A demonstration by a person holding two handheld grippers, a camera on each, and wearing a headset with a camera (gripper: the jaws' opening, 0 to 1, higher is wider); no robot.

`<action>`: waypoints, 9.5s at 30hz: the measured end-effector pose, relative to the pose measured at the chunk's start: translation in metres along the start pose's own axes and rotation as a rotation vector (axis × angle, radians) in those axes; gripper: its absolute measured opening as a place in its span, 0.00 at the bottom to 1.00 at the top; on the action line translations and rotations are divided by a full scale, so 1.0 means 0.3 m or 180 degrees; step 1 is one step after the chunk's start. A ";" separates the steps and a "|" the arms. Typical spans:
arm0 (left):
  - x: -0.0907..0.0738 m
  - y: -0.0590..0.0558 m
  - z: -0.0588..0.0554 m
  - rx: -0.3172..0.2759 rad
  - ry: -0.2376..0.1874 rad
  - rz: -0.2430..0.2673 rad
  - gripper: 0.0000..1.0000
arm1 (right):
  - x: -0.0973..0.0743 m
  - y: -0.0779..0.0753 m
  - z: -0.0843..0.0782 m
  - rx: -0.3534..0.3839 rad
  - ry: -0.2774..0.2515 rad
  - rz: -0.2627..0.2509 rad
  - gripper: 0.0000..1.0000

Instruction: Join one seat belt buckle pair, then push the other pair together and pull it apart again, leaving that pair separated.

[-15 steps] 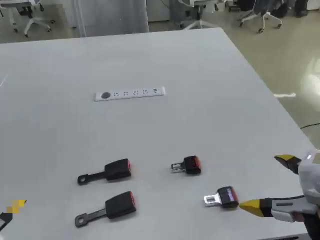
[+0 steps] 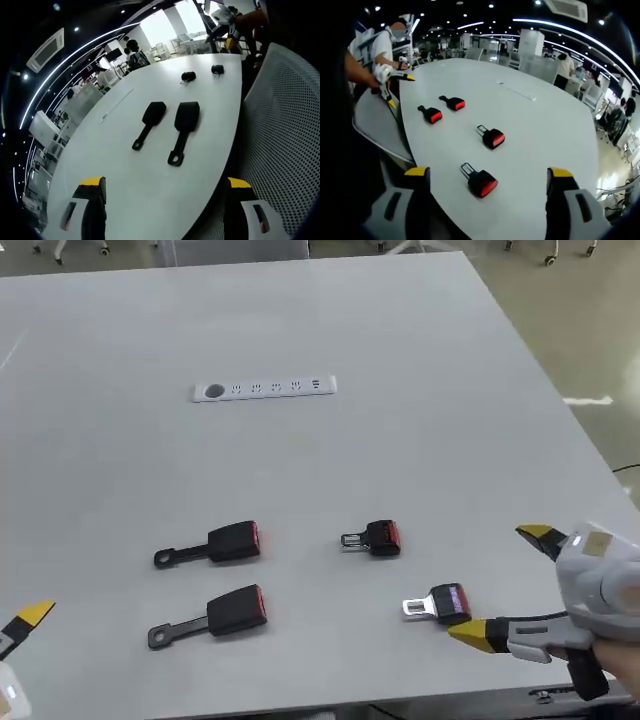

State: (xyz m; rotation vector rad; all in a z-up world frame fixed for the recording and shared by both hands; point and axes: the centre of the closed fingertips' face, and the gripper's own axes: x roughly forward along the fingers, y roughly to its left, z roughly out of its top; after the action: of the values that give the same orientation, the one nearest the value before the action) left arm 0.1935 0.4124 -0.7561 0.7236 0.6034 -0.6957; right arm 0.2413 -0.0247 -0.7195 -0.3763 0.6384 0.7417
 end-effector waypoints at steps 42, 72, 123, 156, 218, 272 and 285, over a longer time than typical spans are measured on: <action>0.011 -0.004 0.002 0.0026 -0.0015 -0.0102 1.00 | 0.096 -0.001 0.023 0.0114 0.0087 0.0051 0.90; 0.027 -0.028 -0.033 0.0045 0.0153 -0.0217 0.99 | 0.145 0.060 -0.018 -0.0009 0.0185 0.0170 0.80; 0.412 -0.181 0.273 0.0146 0.0518 -0.1379 0.52 | 0.254 0.062 -0.236 -0.1356 0.1225 0.1203 0.38; 0.461 -0.213 0.275 0.0615 0.0666 -0.1779 0.33 | 0.266 0.070 -0.249 -0.1584 0.1227 0.1506 0.35; 0.463 -0.220 0.275 0.0777 0.0754 -0.1852 0.33 | 0.592 0.469 0.102 -0.1480 0.0472 0.1523 0.36; 0.473 -0.227 0.278 0.1011 0.0625 -0.2026 0.33 | 0.656 0.542 0.162 -0.1593 0.0435 0.1808 0.33; 0.463 -0.214 0.279 0.0865 0.0390 -0.1978 0.33 | 0.650 0.542 0.169 -0.1302 0.0181 0.1762 0.34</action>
State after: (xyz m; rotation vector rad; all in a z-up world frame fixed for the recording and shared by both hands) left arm 0.2533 0.2646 -0.8272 0.8396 0.8694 -1.3331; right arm 0.2539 0.2115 -0.8248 -0.6070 0.6496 1.4043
